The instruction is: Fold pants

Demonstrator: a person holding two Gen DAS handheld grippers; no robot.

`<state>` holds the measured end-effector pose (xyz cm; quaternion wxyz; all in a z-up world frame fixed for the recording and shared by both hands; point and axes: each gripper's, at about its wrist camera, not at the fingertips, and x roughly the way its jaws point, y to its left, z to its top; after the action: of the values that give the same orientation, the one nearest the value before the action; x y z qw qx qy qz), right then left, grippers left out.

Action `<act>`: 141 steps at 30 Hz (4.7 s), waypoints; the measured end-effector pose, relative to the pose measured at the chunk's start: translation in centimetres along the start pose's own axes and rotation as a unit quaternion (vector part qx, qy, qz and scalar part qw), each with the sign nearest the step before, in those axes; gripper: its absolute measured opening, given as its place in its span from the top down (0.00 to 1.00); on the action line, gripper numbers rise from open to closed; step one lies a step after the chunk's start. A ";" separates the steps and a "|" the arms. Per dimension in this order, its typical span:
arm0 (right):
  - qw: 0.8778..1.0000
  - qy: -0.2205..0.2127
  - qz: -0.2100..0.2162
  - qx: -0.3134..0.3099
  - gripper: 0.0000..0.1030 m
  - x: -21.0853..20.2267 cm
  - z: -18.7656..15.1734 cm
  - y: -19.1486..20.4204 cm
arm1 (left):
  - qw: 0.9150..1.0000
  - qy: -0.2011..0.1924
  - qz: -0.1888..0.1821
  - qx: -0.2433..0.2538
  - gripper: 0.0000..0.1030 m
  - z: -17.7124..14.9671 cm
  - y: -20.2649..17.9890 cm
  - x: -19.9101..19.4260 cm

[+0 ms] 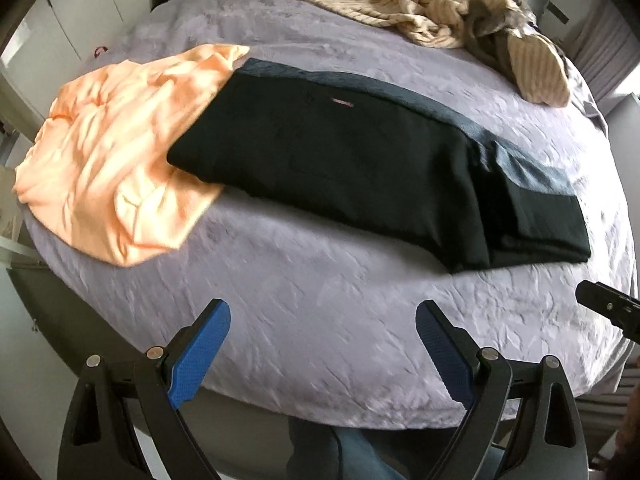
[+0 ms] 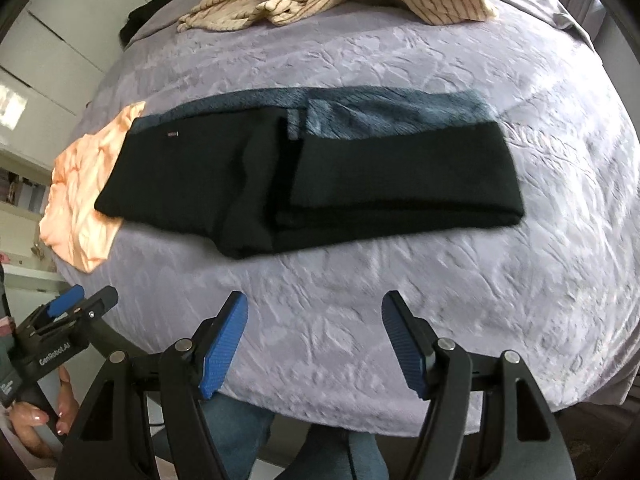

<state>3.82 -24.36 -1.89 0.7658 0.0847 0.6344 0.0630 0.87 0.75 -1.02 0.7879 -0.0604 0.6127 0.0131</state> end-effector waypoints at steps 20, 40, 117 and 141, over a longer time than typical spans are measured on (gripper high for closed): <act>0.997 0.062 -0.039 0.010 0.29 6.5 3.8 7.2 | 0.997 0.062 -0.048 0.011 0.08 6.5 5.3 6.7; 0.992 0.091 -0.041 -0.078 0.29 8.4 7.2 6.4 | 0.991 0.038 -0.071 -0.108 0.08 7.8 5.9 8.8; 0.941 0.042 0.330 -0.066 0.82 -0.4 20.6 6.9 | 0.905 -0.268 0.047 0.328 0.65 6.4 -19.7 -3.2; 0.948 0.003 0.270 0.167 0.80 7.3 9.4 -22.7 | 0.855 -0.122 -0.004 0.504 0.40 -1.6 -36.7 6.7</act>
<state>14.16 -45.49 -11.98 0.6929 0.3794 0.5916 0.1611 4.47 -36.17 -5.01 0.7789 0.3443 0.4342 -0.2935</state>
